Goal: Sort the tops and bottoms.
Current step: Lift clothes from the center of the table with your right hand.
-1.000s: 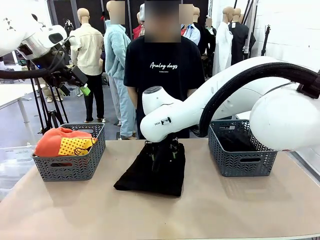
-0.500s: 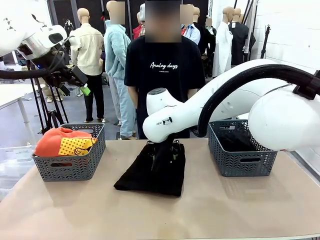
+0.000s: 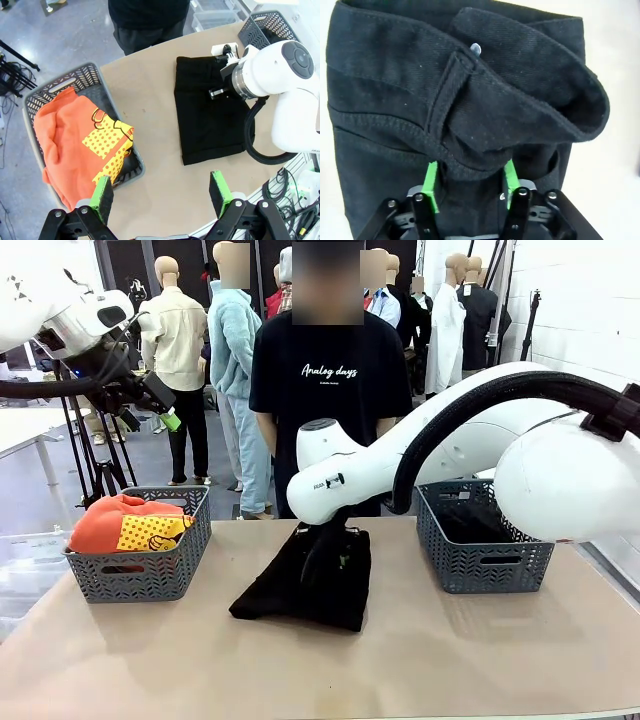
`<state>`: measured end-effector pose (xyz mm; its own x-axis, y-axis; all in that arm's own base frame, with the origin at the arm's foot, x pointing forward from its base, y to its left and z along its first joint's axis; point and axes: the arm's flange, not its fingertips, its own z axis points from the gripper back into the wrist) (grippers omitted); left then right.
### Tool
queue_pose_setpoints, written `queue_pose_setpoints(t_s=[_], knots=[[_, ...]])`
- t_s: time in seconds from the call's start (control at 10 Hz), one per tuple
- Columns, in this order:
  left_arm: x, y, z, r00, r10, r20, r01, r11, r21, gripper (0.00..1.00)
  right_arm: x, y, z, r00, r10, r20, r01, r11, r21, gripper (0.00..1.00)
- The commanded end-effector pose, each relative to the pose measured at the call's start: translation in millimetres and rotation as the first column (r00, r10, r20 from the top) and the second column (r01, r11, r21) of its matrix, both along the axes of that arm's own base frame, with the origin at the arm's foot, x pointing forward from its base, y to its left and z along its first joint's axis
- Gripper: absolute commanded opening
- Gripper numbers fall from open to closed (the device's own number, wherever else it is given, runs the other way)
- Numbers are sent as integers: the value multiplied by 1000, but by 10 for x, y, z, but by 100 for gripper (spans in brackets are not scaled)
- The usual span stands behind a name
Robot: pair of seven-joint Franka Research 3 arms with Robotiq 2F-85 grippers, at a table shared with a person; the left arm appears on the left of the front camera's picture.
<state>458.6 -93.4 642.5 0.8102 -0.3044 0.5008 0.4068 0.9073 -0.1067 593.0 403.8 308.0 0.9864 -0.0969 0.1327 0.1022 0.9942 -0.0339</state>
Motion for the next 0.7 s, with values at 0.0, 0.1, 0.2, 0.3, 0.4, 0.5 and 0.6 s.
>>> queue_pose_setpoints(t_s=[0.0,0.1,0.2,0.3,0.4,0.5,0.6], knots=[[-9,9,10,1000,3,4,-3,1000,-2,100,11,-44,-140,999,-9,-47,9,1000,-11,0],[-9,9,10,1000,3,4,-3,1000,-2,100,9,-42,-138,999,-8,-51,7,1000,-14,0],[-9,9,10,1000,3,4,-3,1000,-2,100,5,-50,-136,999,-8,-53,7,1000,-16,0],[-9,9,10,1000,3,4,-3,1000,-2,100,0,-65,-146,998,-11,-56,11,1000,-17,0],[-9,9,10,1000,3,4,-3,1000,-2,100,-9,-89,-174,998,-18,-64,17,1000,-14,0],[-9,9,10,1000,3,4,-3,1000,-2,100,-11,-108,-189,997,-21,-71,20,1000,-8,0],[-9,9,10,1000,3,4,-3,1000,-2,100,-16,-123,-182,997,-23,-71,23,1000,-2,0]])
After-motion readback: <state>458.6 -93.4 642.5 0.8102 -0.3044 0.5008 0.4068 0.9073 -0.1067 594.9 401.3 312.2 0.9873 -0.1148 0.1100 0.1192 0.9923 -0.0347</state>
